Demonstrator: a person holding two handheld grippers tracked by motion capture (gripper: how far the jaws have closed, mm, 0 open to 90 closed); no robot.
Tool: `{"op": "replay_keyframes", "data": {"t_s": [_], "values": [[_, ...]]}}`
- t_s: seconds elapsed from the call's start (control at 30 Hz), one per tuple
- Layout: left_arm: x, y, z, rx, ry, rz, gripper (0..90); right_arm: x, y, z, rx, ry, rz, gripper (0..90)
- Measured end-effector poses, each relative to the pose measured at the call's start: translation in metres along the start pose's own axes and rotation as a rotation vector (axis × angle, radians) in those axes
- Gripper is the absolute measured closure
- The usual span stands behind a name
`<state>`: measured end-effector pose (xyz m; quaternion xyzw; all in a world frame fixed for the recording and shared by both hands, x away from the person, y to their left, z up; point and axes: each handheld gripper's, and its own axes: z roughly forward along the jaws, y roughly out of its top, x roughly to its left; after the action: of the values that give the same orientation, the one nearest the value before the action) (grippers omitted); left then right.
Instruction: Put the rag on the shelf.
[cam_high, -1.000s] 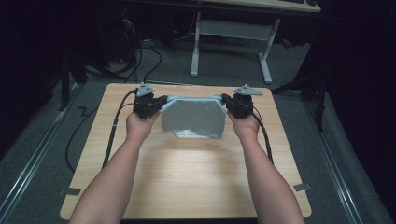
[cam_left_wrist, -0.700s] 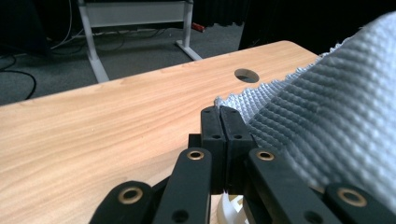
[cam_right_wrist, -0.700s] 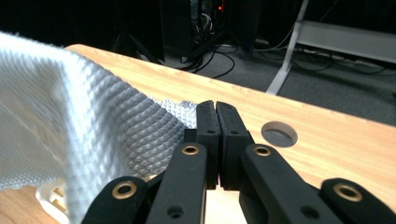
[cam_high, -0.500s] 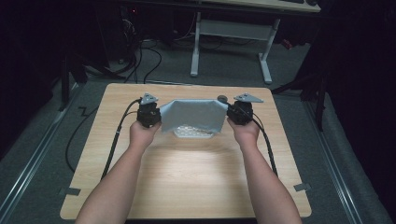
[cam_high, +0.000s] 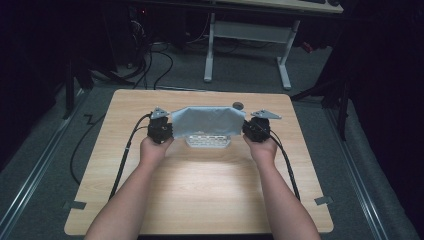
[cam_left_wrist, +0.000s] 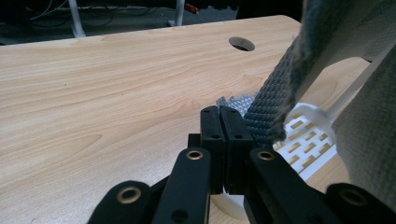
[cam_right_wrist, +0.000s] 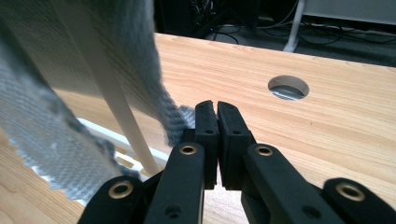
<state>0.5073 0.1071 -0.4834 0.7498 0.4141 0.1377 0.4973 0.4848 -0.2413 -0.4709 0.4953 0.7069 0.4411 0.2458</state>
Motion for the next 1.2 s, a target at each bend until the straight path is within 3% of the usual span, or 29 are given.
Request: {"op": "replay_keyframes", "data": {"t_s": [0.3, 0.5, 0.67, 0.9, 1.2], "values": [[0.007, 0.003, -0.009, -0.016, 0.026, -0.009, 80.1, -0.002, 0.005, -0.004, -0.013, -0.009, -0.003, 76.5], [0.016, 0.01, -0.022, -0.046, 0.049, -0.037, 72.1, -0.007, 0.011, -0.009, -0.046, -0.016, 0.006, 70.5], [0.023, 0.014, -0.033, -0.061, 0.082, -0.036, 67.3, -0.01, 0.015, -0.014, -0.045, -0.035, -0.003, 65.6], [0.031, 0.017, -0.046, -0.074, 0.102, -0.036, 66.3, -0.019, 0.016, -0.019, -0.04, -0.05, 0.024, 60.6], [0.026, 0.018, -0.043, -0.081, 0.094, -0.032, 66.9, -0.019, 0.013, -0.02, -0.032, -0.055, 0.015, 60.6]]}}
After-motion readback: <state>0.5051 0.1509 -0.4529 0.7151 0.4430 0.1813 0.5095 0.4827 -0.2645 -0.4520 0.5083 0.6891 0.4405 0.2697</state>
